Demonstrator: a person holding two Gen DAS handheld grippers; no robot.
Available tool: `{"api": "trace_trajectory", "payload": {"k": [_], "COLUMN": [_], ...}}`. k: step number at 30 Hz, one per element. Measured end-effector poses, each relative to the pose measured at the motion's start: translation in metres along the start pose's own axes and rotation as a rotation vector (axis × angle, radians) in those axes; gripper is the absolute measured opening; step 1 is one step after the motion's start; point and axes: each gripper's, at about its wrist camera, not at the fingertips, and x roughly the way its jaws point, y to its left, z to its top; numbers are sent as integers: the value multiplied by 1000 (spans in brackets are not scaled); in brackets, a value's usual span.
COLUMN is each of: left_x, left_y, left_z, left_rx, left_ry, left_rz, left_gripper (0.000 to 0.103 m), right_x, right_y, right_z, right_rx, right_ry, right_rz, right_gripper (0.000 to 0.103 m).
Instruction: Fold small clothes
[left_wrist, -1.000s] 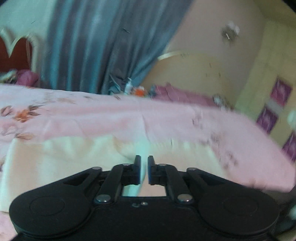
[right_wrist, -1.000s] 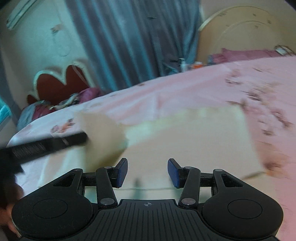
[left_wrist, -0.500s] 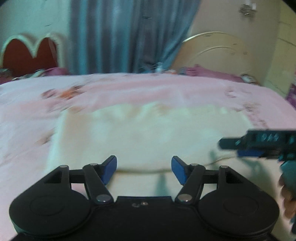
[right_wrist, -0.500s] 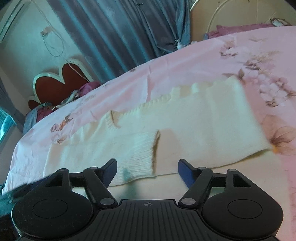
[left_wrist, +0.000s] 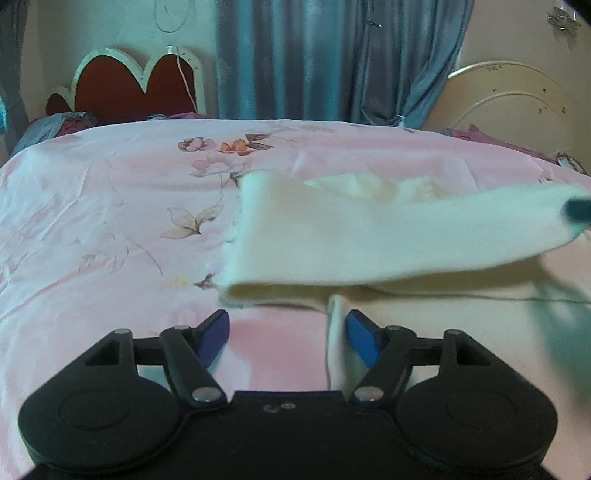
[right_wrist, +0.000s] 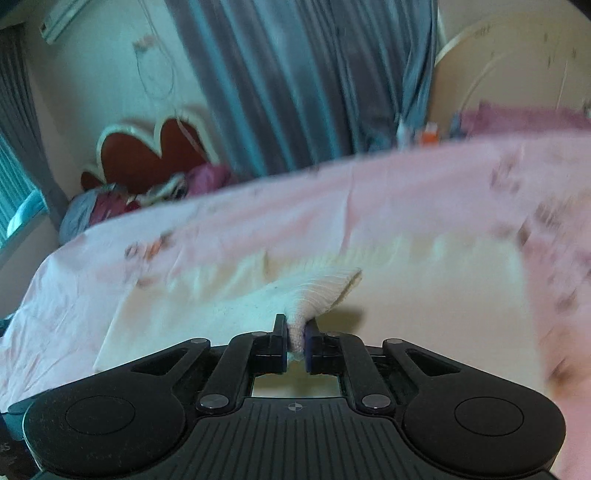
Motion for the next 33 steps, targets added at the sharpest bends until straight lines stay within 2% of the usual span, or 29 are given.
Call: {"api": "trace_trajectory", "payload": {"k": [2, 3, 5, 9, 12, 14, 17, 23, 24, 25, 26, 27, 28, 30, 33], "left_x": [3, 4, 5, -1, -3, -3, -1, -3, -5, -9, -13, -20, -25, -31, -18], "left_y": [-1, -1, -5, -15, -18, -15, -11, -6, -4, -1, 1, 2, 3, 0, -8], "left_z": [0, -1, -1, -7, -8, -7, -8, -3, -1, 2, 5, 8, 11, 19, 32], "left_rx": [-2, 2, 19, 70, 81, 72, 71, 52, 35, 16, 3, -5, -8, -9, -21], "left_ry": [-13, -20, -43, -78, -90, -86, -76, -49, -46, -42, -43, -62, -82, -105, -88], "left_rz": [7, 7, -4, -42, -55, -68, -81, -108, -122, -138, -144, -148, -156, -174, -193], "left_gripper": [70, 66, 53, 20, 12, 10, 9, 8, 10, 18, 23, 27, 27, 28, 28], "right_x": [-9, -10, -7, -5, -6, -6, 5, 2, -1, -6, -11, -17, -21, -19, -9], "right_y": [-13, -20, -36, -71, -81, -86, -97, -100, -101, -102, -103, -104, -104, -105, -104], "right_z": [8, 9, 7, -7, -14, -17, -29, -32, -31, -30, -28, -26, -23, -18, -13], "right_rx": [-12, -15, -10, 60, 61, 67, 70, 79, 81, 95, 109, 118, 116, 111, 123], "right_ry": [-17, -13, 8, 51, 62, 71, 140, 143, 141, 124, 103, 71, 44, 42, 53], "right_rz": [-31, -52, -98, -143, -175, -186, -219, -224, -220, -219, -221, -232, -236, -230, -219], "right_gripper": [7, 7, 7, 7, 7, 7, 7, 8, 8, 9, 22, 31, 42, 43, 43]}}
